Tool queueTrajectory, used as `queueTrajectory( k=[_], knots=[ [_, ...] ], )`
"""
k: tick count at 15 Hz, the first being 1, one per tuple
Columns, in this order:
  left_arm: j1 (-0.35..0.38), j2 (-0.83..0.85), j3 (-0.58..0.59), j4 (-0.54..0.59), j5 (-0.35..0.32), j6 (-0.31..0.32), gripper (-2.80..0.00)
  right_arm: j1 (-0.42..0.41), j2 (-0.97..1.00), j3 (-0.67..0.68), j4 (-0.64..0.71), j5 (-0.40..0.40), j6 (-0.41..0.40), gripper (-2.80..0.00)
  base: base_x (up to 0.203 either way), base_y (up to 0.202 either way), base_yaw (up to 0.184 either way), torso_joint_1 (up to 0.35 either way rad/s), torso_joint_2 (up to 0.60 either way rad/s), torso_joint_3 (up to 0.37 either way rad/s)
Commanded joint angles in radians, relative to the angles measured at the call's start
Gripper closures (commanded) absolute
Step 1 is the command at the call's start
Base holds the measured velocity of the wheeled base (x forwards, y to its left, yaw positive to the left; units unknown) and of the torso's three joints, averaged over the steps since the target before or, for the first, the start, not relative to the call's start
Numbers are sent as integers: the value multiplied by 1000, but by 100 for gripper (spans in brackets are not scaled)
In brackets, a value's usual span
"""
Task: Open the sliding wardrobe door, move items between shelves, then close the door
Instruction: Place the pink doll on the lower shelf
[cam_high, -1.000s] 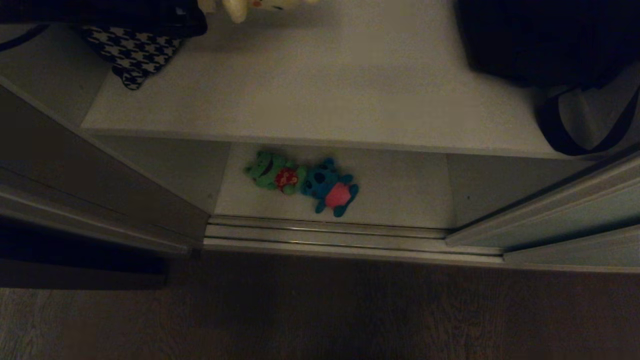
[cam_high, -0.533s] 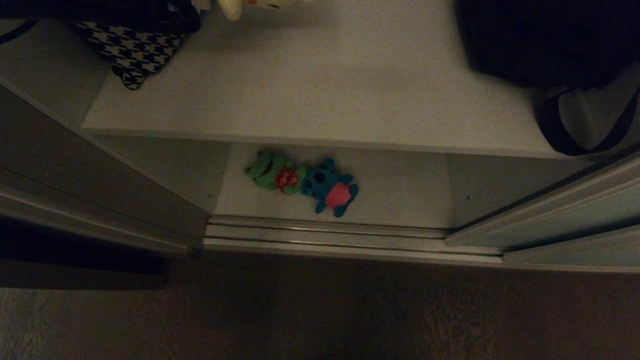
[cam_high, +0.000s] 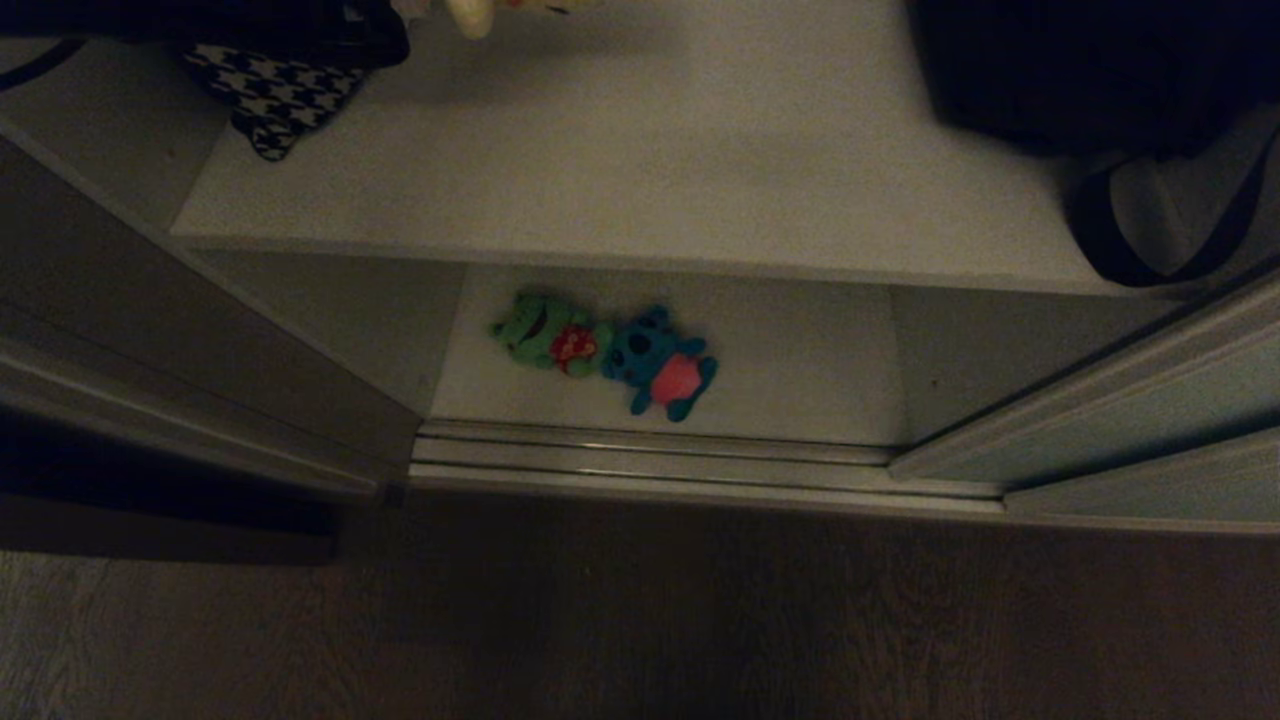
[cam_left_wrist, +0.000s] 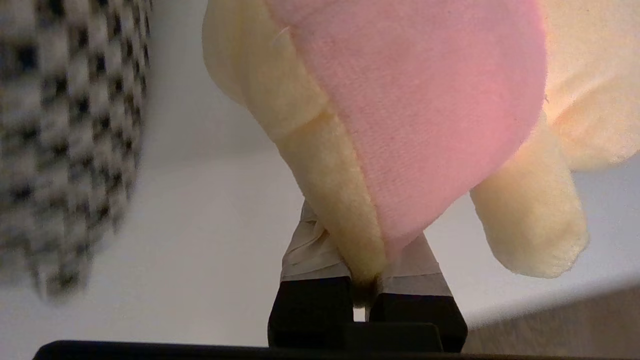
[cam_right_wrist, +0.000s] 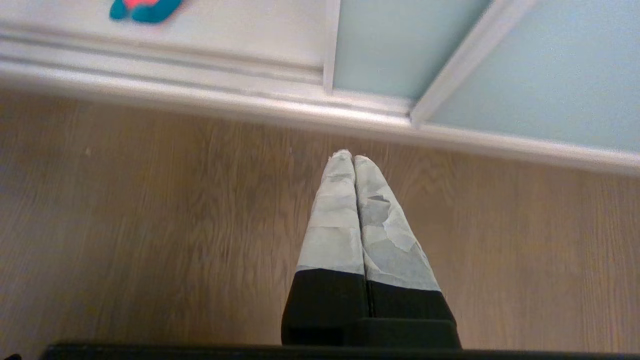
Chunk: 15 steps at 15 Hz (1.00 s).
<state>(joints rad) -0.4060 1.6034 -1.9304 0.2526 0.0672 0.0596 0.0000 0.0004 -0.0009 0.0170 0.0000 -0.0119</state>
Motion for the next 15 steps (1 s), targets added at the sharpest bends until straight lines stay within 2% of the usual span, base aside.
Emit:
queueTrajectory(
  k=[1,6,12,15],
  knots=[
    [-1,0,-2,-7,0,0,0,0,0,1,0,0,-2,0,-204,0,2,2,-7,2],
    [-1,1,-2,-24,-1,8,0,0,0,1,0,0,0,0,-186,0,0,2,5,4],
    [-31,-46,3,-13,5,21,0,0,0,0,0,0,-1,0,-10,0,-1,-1,1,0],
    [-66,-115,62,31,-2,18,0,0,0,1,0,0,0,0,0,0,0,0,0,0]
  ],
)
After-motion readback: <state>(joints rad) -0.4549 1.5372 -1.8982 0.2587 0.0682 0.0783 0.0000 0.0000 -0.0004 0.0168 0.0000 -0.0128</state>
